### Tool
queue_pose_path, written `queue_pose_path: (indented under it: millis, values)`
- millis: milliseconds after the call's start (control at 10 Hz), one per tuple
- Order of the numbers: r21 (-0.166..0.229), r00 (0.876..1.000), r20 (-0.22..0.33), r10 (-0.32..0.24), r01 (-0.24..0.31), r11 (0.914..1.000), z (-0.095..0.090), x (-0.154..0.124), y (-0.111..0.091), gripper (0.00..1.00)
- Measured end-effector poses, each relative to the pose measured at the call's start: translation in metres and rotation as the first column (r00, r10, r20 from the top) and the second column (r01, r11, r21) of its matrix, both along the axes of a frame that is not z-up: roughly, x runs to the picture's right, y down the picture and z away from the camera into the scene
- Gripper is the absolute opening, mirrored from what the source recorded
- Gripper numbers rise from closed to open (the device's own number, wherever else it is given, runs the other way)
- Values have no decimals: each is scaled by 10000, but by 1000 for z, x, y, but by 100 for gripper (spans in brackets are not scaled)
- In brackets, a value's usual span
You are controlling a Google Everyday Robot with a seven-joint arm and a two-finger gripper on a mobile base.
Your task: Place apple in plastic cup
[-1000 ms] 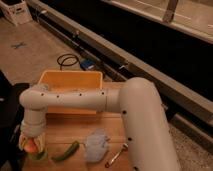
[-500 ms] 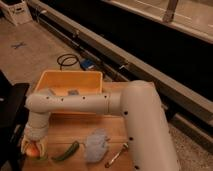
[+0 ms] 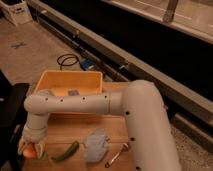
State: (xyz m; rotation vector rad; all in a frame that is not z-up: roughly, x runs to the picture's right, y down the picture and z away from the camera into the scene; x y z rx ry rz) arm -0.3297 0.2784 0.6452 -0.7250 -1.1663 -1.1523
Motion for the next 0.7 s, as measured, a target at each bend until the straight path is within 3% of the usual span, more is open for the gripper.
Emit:
queue_pose_path:
  millis: [200,400,600,700]
  values:
    - [101,9999,-104,16,-15,9999,-2,3,-3,62]
    - [447,9996,-297,43,-29,9990,-13,8,-15,62]
    - [1036,9982,-571,166,-106,9946,-29,17,-37,62]
    - [1104,9980,-605,162,-94,9938,-30,18,-39,62]
